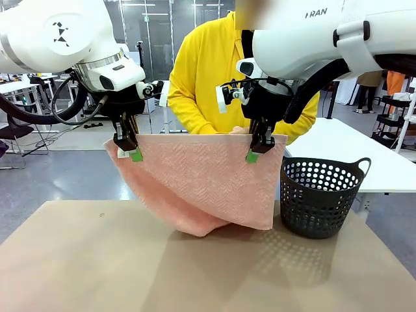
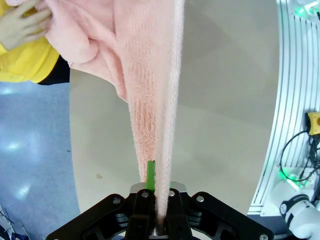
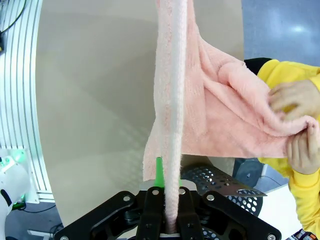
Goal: Fold the towel.
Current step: Release the end of the 100 cm Hotel Towel you were holding and grab the top end of the folded side.
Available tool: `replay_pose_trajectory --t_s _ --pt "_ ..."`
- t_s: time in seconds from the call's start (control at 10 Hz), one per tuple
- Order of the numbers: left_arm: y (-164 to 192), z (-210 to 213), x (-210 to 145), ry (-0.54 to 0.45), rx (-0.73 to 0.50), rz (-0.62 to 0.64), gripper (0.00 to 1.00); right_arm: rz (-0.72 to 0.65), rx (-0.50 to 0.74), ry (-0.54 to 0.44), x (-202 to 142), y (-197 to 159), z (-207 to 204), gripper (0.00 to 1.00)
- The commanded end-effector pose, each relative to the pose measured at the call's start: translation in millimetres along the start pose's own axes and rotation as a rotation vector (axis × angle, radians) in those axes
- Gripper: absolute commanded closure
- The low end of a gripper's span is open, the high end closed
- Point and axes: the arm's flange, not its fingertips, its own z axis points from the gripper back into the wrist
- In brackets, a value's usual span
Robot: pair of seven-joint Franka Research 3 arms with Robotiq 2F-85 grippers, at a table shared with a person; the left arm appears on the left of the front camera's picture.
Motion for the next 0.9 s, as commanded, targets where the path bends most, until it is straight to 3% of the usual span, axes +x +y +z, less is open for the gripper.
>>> replay_pose_trajectory --t_s 0.0,0.8 --pt "1.4 1.1 -0.7 -0.002 0.003 0.003 1.0 0.001 -0.001 0.001 -0.3 -0.1 0.2 1.0" --pt "1.4 1.1 -0.7 -0.002 0.003 0.003 1.0 0.001 -0.001 0.001 -0.3 -0.1 0.2 1.0"
